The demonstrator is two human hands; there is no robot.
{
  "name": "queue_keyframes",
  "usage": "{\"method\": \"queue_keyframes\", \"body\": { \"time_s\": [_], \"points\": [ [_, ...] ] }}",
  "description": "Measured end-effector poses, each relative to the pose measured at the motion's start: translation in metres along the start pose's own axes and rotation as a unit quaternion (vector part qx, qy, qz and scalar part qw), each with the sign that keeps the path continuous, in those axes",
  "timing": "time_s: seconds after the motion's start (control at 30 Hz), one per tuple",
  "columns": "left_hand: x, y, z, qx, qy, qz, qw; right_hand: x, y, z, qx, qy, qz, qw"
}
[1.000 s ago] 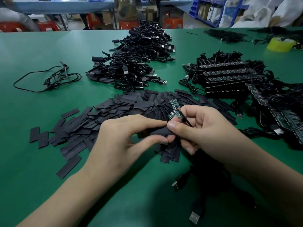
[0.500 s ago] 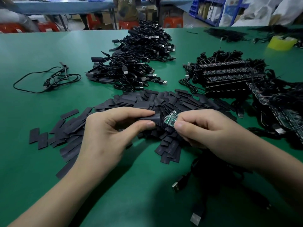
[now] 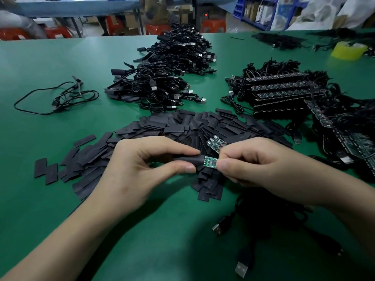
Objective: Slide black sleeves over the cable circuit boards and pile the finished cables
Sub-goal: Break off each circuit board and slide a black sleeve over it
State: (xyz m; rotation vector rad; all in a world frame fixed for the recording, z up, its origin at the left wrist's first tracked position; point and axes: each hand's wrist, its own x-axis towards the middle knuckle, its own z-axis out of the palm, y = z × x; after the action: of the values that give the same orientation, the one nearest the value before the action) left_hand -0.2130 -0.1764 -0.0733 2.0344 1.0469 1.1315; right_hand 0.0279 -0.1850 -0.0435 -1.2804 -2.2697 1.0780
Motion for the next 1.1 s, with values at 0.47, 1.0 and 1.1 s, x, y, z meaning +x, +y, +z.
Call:
{"method": "queue_keyframes", "body": {
  "time_s": [0.47, 1.0, 1.1],
  "points": [
    [-0.003, 0.003, 0.0, 0.109, -0.002, 0.054, 0.993, 0.0, 0.001, 0.001, -0.029, -0.009, 0.003, 1.0],
    [-0.003, 0.008, 0.003, 0.131, -0.019, 0.111, 0.985, 0.0, -0.001, 0.004, -0.035, 0.001, -0.006, 0.999],
    [-0.004, 0.008, 0.007, 0.123, -0.028, 0.119, 0.985, 0.0, 0.001, 0.008, -0.042, 0.01, -0.027, 0.999]
  ]
}}
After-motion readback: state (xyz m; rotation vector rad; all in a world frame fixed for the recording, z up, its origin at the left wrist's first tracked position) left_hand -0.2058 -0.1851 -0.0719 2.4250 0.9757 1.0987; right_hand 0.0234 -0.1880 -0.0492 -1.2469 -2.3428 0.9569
